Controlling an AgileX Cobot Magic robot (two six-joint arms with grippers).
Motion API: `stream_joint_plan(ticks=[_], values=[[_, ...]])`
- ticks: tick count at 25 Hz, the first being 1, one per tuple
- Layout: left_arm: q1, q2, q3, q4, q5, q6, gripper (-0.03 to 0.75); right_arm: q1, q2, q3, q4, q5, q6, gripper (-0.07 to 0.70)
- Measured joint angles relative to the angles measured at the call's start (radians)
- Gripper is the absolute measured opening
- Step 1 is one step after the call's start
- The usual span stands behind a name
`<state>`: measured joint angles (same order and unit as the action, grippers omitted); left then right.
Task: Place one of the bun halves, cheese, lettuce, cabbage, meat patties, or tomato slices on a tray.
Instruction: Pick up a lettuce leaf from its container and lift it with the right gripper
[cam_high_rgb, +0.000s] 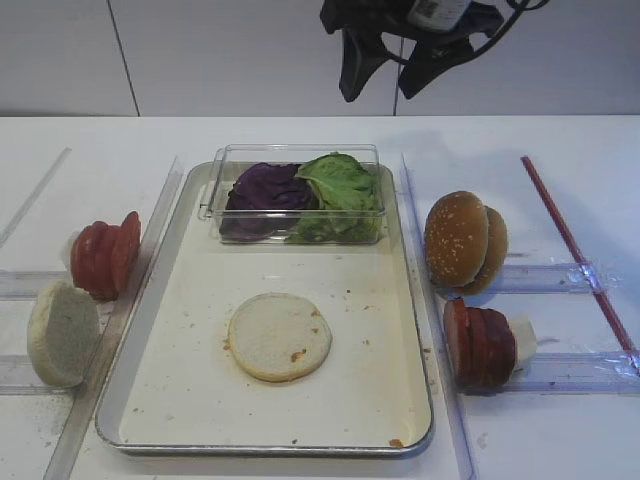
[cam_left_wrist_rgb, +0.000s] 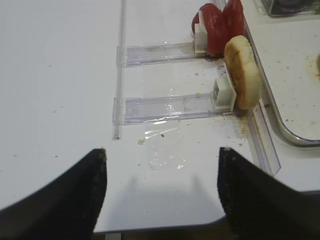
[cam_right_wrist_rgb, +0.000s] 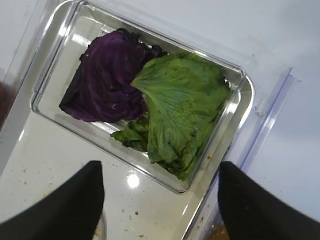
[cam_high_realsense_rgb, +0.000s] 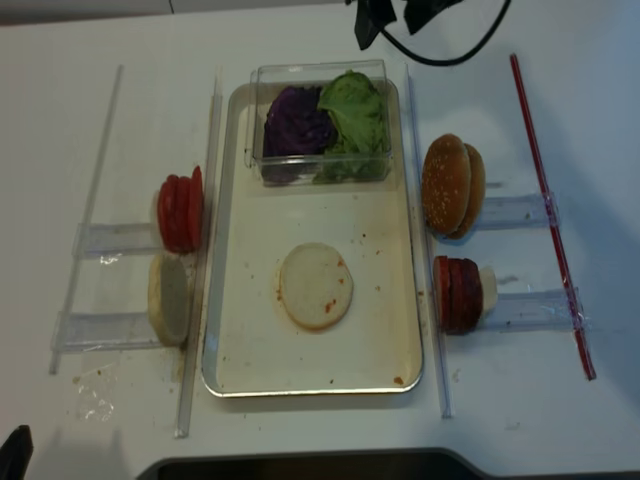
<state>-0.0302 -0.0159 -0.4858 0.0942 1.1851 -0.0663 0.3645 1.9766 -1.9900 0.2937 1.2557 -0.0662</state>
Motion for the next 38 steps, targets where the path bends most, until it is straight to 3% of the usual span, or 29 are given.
stream_joint_plan(ticks=[9, 19, 27, 38], values=[[0.000, 0.000, 0.000, 0.000, 0.000, 0.000, 0.437, 0.070, 0.124, -0.102, 0.004, -0.005, -0.033, 0.499], [0.000, 0.000, 0.000, 0.000, 0.000, 0.000, 0.437, 0.074, 0.250, -0.184, 0.007, -0.006, -0.037, 0.498], [0.000, 0.000, 0.000, 0.000, 0.000, 0.000, 0.437, 0.074, 0.281, -0.192, -0.017, -0.008, -0.098, 0.438], [0.000, 0.000, 0.000, 0.000, 0.000, 0.000, 0.437, 0.074, 0.324, -0.192, -0.022, -0.010, -0.158, 0.434]])
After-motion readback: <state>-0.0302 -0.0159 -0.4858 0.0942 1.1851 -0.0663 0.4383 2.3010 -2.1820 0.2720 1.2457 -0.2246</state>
